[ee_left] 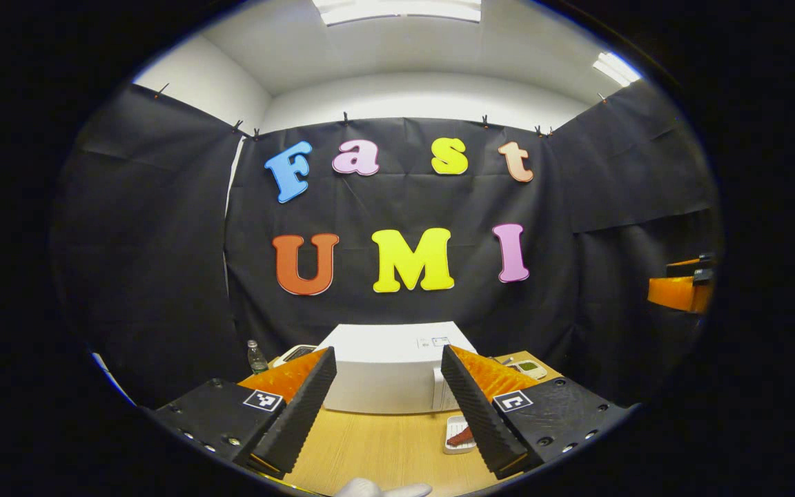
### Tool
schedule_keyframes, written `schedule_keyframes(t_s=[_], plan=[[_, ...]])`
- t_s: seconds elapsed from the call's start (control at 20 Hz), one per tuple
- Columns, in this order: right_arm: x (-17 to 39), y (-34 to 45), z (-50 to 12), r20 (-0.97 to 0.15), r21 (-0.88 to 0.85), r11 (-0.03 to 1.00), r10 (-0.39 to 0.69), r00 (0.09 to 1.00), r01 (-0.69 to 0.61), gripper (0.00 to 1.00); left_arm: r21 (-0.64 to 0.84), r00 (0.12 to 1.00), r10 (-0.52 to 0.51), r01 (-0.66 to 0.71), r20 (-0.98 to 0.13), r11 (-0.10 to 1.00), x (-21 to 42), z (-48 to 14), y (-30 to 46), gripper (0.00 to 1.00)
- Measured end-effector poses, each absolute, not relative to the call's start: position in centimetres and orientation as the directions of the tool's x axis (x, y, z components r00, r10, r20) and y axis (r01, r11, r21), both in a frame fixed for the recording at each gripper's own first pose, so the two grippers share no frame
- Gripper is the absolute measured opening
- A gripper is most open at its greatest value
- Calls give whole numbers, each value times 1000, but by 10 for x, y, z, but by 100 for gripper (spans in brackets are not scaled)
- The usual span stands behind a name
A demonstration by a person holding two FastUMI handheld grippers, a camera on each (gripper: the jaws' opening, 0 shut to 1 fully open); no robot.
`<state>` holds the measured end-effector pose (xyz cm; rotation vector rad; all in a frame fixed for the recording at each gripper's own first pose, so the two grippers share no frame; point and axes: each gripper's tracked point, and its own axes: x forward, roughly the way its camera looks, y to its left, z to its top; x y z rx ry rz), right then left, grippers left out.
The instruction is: Open the microwave oven with the left hand, put the food in, and close the microwave oven.
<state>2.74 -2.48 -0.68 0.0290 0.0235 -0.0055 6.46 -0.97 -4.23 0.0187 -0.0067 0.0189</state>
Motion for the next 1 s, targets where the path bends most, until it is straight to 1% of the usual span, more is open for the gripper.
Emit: schedule_keyframes(t_s=[0.15, 0.3, 0.6, 0.65, 0.7, 0.75, 0.8, 1.0], plan=[[43, -37, -6, -30, 23, 1000, 2, 1000, -2, 99, 0, 1000, 10, -10, 4, 1000, 105, -80, -30, 95], [60, -51, -4, -43, 17, 1000, 3, 999, -3, 100, -24, 999, -3, 2, -47, 1000, 151, -128, -51, 95], [87, -82, -28, -103, 1, 1000, -31, 994, 31, 100, 35, 994, -18, 22, -108, 999, 242, -213, -87, 95], [91, -88, -32, -111, -2, 999, -37, 993, 37, 100, 28, 993, -29, 33, -112, 999, 256, -224, -95, 85], [94, -94, -37, -121, -3, 999, -46, 992, 46, 100, 24, 992, -26, 29, -123, 999, 268, -235, -98, 95], [96, -100, -45, -141, -3, 999, -54, 989, 54, 100, 25, 991, -24, 28, -133, 999, 280, -243, -100, 87], [98, -105, -50, -157, -4, 998, -57, 986, 57, 100, 27, 990, -19, 23, -142, 999, 291, -252, -101, 97], [103, -130, -63, -197, -38, 995, -97, 976, 91, 100, 37, 986, 6, 0, -167, 999, 322, -274, -102, 97]])
